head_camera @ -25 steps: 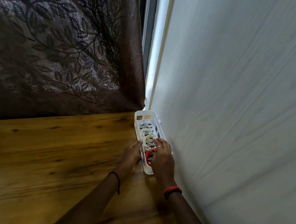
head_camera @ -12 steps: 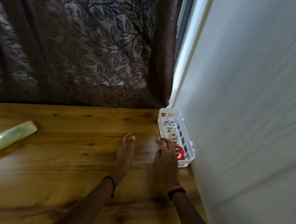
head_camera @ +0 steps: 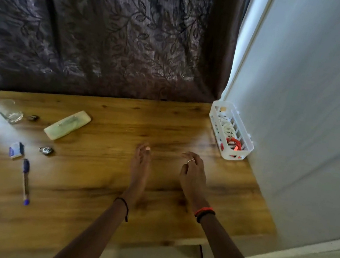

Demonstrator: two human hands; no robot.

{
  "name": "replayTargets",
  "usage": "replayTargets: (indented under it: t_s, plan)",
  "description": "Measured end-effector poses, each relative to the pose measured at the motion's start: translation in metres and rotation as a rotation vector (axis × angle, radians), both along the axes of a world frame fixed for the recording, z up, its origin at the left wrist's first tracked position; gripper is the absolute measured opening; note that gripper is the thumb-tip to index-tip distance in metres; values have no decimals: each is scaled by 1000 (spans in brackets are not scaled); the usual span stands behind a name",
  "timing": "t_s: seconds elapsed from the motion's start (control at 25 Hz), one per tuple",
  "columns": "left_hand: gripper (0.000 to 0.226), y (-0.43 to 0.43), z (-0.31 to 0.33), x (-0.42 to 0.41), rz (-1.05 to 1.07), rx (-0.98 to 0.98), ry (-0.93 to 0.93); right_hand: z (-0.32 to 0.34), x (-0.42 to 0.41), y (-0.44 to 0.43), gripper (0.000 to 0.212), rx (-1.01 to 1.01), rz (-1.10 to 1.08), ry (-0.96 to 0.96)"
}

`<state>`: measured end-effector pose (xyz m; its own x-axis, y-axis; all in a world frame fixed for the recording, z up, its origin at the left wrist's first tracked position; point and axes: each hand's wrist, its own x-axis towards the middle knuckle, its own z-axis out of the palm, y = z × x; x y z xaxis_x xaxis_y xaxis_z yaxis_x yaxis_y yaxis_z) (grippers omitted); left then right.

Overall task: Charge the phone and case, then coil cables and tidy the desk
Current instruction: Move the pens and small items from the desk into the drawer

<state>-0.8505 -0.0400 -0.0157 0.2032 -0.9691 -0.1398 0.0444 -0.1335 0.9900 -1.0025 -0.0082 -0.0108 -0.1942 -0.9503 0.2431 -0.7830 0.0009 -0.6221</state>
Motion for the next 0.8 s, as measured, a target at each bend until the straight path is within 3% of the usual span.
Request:
replayTargets:
  t_s: [0.2, 0.44, 0.56, 0.64, 0.8]
  plan:
    - [28, 79, 11, 31, 53, -82, -38, -4, 31, 68, 33, -16, -37, -210]
    - [32, 185, -3, 53, 22, -153, 66, -24, 60, 159, 18, -49, -186, -397]
    - [38, 234, -44, 61, -18, 50, 91, -48, 68, 205, 4, 7, -181, -411]
    - [37, 248, -78, 67, 4, 294, 136, -73, 71, 226, 4, 78, -176, -383]
    - [36, 234, -132, 92, 240, 764, 472, -111, 77, 229, 12, 348, -341, -496]
